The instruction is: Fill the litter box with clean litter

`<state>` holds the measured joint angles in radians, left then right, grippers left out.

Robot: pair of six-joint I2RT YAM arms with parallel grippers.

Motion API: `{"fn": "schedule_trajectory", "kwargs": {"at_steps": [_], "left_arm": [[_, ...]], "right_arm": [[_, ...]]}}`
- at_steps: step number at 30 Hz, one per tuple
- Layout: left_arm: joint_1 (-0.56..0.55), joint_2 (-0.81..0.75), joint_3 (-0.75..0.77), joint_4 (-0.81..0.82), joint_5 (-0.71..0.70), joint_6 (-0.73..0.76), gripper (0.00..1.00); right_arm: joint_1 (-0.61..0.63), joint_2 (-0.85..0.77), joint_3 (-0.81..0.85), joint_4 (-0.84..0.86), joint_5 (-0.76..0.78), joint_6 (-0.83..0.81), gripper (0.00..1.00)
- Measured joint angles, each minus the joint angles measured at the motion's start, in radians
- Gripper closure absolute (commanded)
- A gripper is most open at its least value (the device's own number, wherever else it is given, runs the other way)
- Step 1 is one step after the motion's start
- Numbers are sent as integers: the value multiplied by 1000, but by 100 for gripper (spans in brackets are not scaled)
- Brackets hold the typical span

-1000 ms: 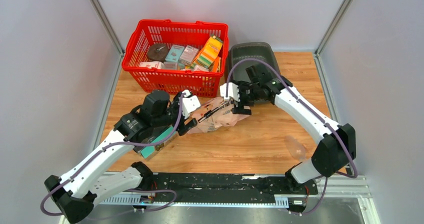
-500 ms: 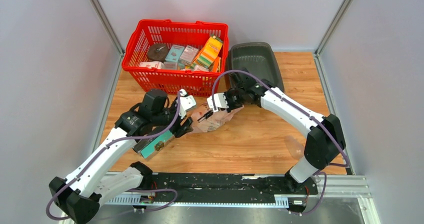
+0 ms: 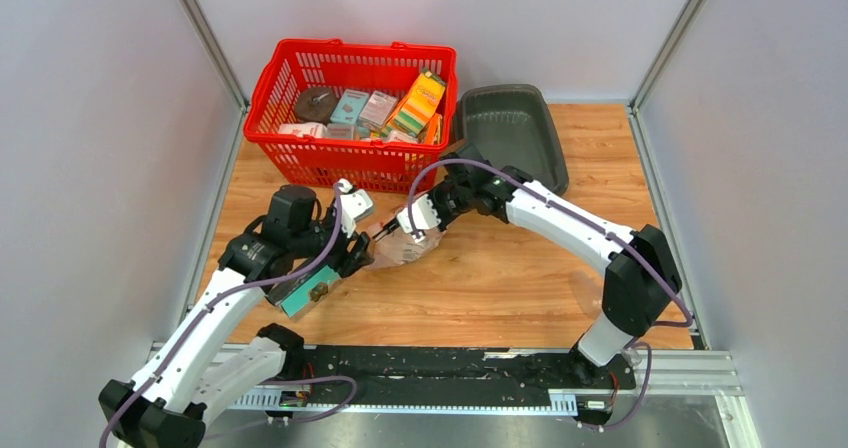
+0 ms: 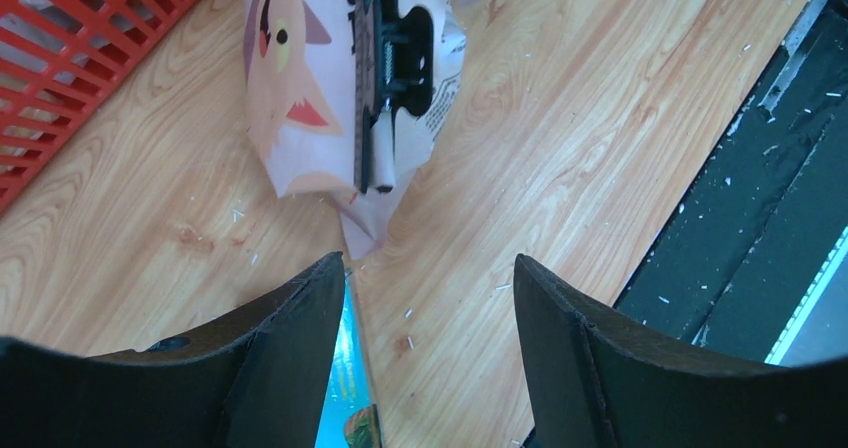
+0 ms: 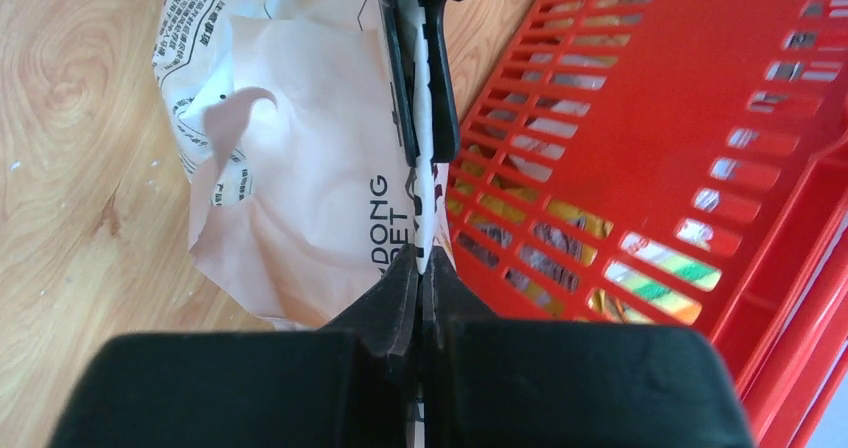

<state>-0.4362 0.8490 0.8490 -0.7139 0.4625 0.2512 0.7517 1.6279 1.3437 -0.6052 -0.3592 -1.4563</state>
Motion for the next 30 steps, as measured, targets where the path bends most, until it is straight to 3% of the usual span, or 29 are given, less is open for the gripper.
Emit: {"fn": "schedule_trajectory", "kwargs": {"at_steps": [5, 6, 7, 9, 11, 15, 18, 22, 30], "left_arm": [[10, -11, -19, 9, -1, -4, 29], [13, -11, -23, 13, -1, -5, 29], [14, -11, -26, 18, -1, -7, 29], [18, -10, -30, 20, -1, -8, 28], [20, -7, -30, 26, -1, -8, 27], [21, 6, -30, 45, -1, -8, 21], [21, 27, -29, 66, -12, -14, 12], [21, 69, -3, 73, -41, -23, 11], [28, 117, 114, 101, -132, -18, 11]], "right_arm": [[37, 25, 11, 68, -5, 32, 66], [39, 25, 11, 84, -1, 58, 51], [40, 24, 13, 95, 2, 80, 46], [39, 18, 13, 122, 23, 175, 31], [26, -8, 1, 138, 43, 280, 22], [-37, -176, -121, 163, 101, 476, 0], [-85, -320, -192, 150, 156, 622, 0], [-125, -418, -201, 124, 204, 836, 0], [-338, -397, -156, 26, 237, 1202, 0]]}}
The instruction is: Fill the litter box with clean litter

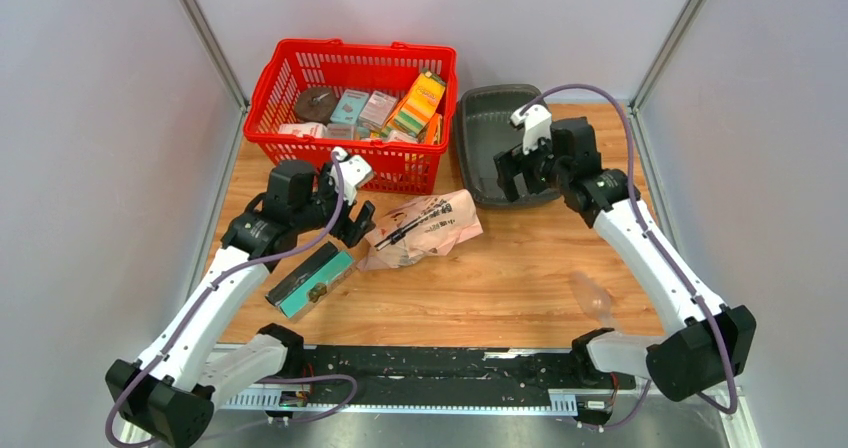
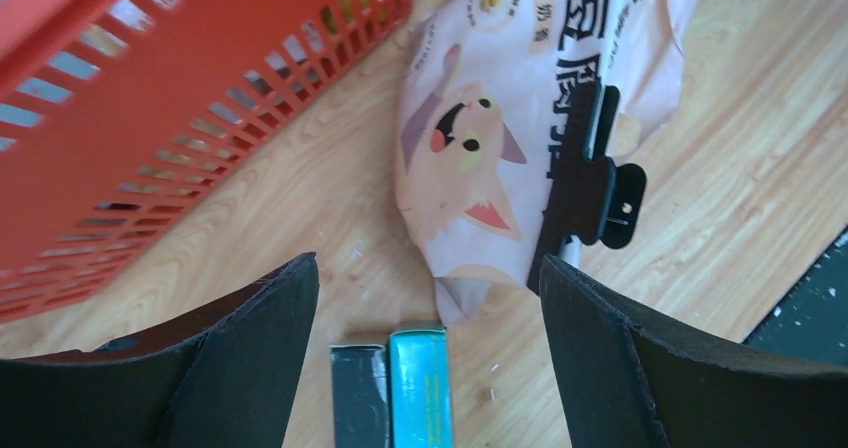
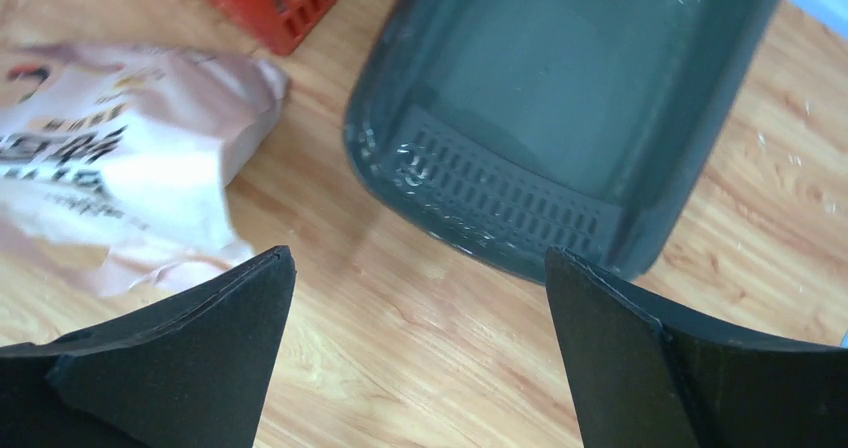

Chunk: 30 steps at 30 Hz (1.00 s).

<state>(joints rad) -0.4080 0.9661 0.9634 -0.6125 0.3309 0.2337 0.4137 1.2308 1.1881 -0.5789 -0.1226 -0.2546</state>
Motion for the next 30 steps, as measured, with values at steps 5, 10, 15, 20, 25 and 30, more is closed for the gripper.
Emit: {"fn": "schedule_trajectory", "kwargs": {"at_steps": [5, 10, 15, 20, 25, 30], "left_arm": [[23, 0, 18, 11, -33, 17, 11], [64, 13, 34, -11, -57, 6, 15], [71, 47, 39, -35, -72, -16, 22], [72, 116, 37, -53, -113, -30, 27], [74, 179, -8, -41, -127, -73, 29], [74, 267, -40, 0, -103, -118, 30]], "right_arm": [[-79, 33, 49, -36, 13, 96, 0], [-77, 36, 83, -121, -29, 128, 0], [-77, 57, 92, -184, -134, 138, 0], [-74, 96, 97, -206, -221, 154, 0], [-39, 197, 155, -203, -278, 219, 0], [43, 323, 242, -183, -322, 300, 0]]}}
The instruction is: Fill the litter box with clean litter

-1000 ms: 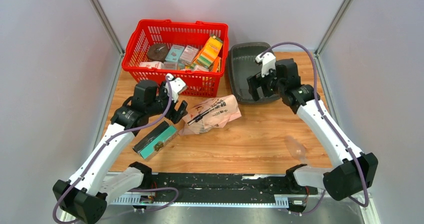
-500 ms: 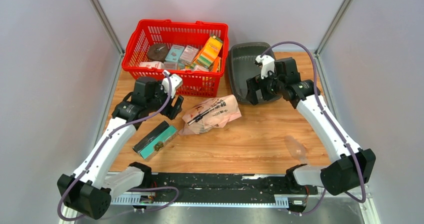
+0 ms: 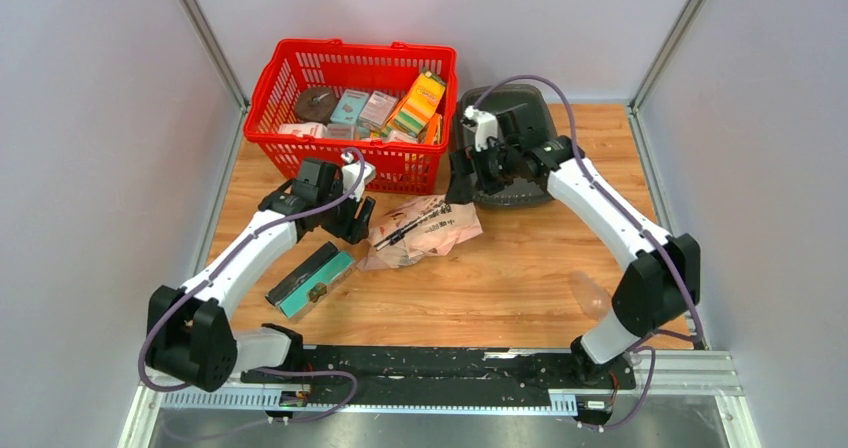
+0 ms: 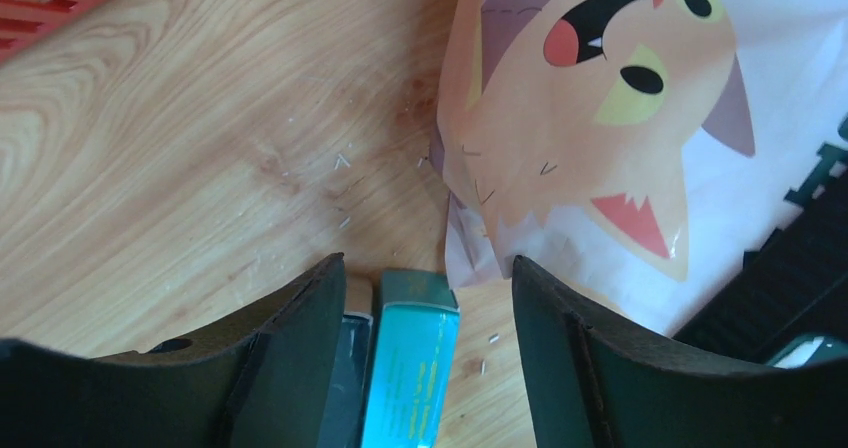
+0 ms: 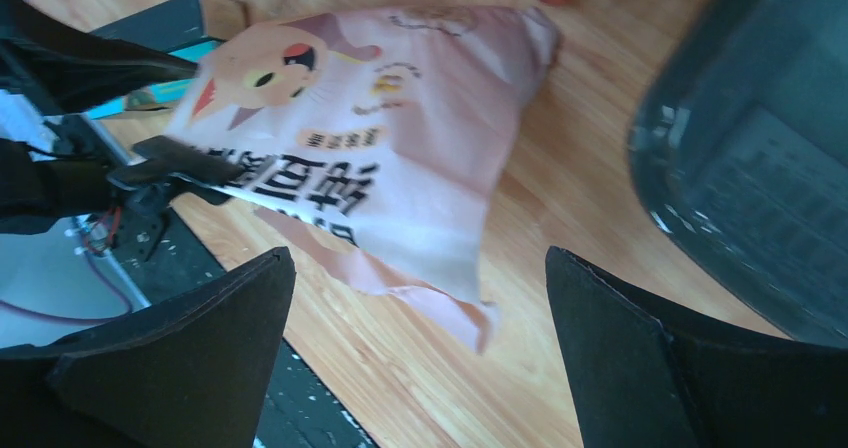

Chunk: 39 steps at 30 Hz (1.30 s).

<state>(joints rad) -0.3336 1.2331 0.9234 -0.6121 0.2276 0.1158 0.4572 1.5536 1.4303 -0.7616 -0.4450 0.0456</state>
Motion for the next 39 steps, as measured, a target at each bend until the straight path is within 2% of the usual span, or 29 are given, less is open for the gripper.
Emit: {"fn": "schedule_trajectory", "kwargs": {"at_steps": [8, 17, 24, 28, 30, 33, 36, 39], "left_arm": [[-10, 90, 0, 61, 50, -49, 34], [-139, 168, 0, 124, 69, -61, 35], [-192, 179, 9, 114, 171, -61, 34], [-174, 89, -6, 70, 212, -13, 34], [-158, 20, -16, 48, 219, 2, 34], [-137, -27, -19, 47, 202, -6, 35], [-124, 12, -21, 56, 171, -52, 36], [-120, 84, -39, 98, 154, -130, 36]], "right_arm": [[68, 124, 63, 26, -40, 129, 0], [78, 193, 96, 32, -10, 212, 0], [42, 130, 161, -78, 169, 143, 0], [11, 9, 160, -174, 224, 101, 0], [8, -38, 153, -209, 197, 93, 0], [27, -92, 85, -233, 59, 104, 0], [64, -82, 7, -239, -18, 131, 0], [86, -11, 2, -241, -59, 159, 0]]}}
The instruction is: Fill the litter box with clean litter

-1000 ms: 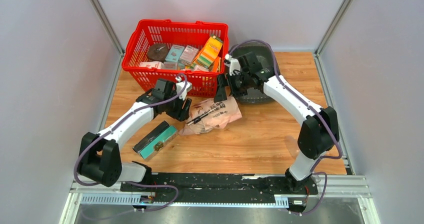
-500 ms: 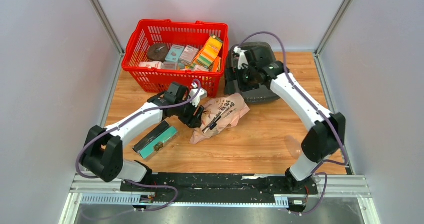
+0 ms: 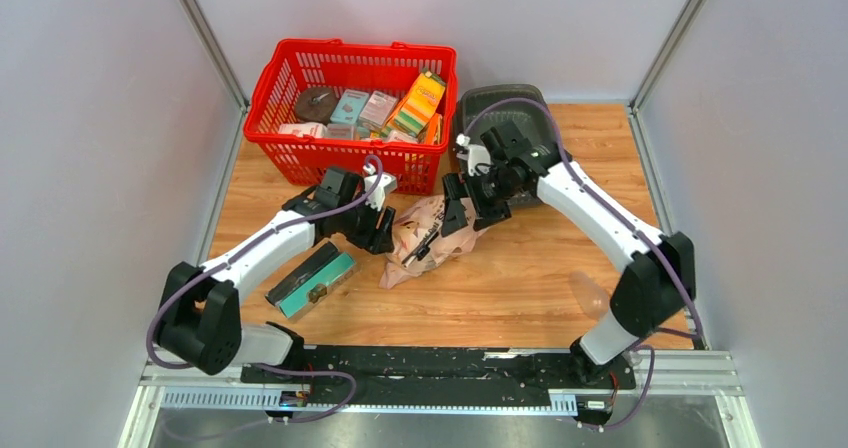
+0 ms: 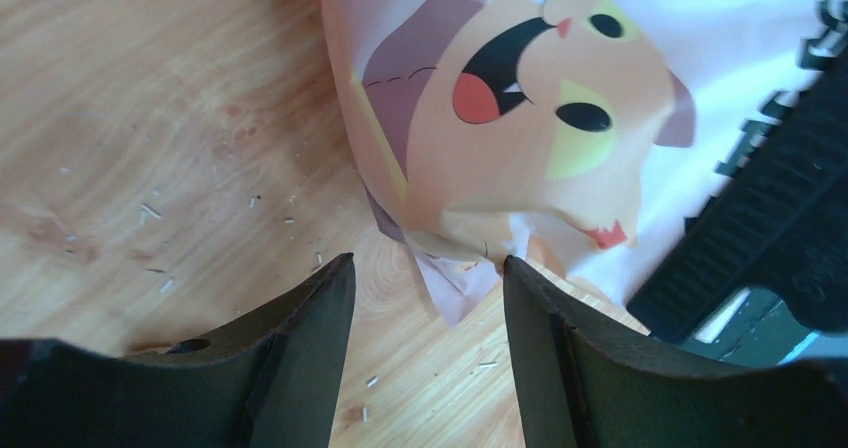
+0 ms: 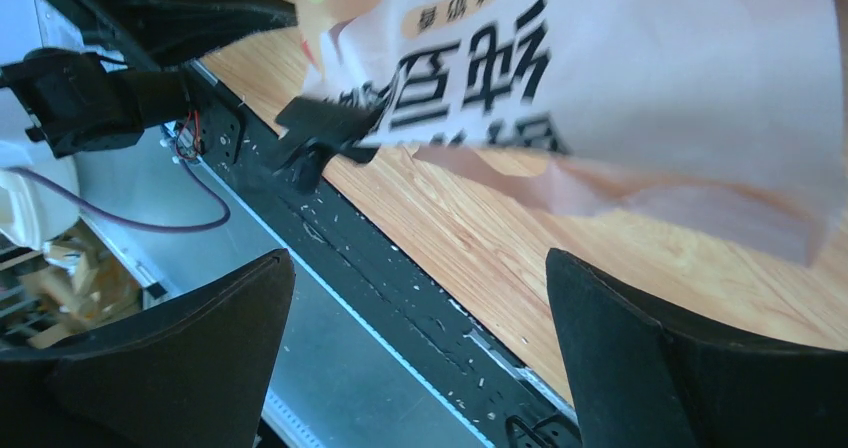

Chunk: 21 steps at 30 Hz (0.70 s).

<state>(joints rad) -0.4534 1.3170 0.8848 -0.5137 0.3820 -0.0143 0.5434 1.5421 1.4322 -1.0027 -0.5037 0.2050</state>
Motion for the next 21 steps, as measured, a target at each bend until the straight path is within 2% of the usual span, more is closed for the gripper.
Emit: {"fn": "schedule_trajectory", "kwargs": {"at_steps": [5, 9, 11, 12, 14, 17, 18, 21], "left_arm": [[3, 46, -15, 41, 13, -81, 36], [-1, 53, -34, 94, 47, -115, 36], [-9, 57, -50, 124, 61, -130, 36], [-13, 57, -59, 137, 69, -138, 36], [-20, 55, -73, 154, 81, -145, 36], [-24, 29, -89, 151, 84, -143, 36], [-24, 11, -94, 142, 85, -140, 36], [-22, -65, -103, 100, 93, -129, 35]], "right_arm": [[11, 162, 78, 8, -6, 61, 0], [30, 264, 187, -11, 69, 124, 2], [45, 298, 245, -32, 134, 150, 10], [54, 309, 266, -39, 166, 157, 24], [77, 328, 299, -48, 247, 164, 37], [109, 328, 302, -48, 332, 153, 53], [117, 327, 296, -43, 346, 150, 64], [126, 300, 241, 0, 346, 123, 81]]}}
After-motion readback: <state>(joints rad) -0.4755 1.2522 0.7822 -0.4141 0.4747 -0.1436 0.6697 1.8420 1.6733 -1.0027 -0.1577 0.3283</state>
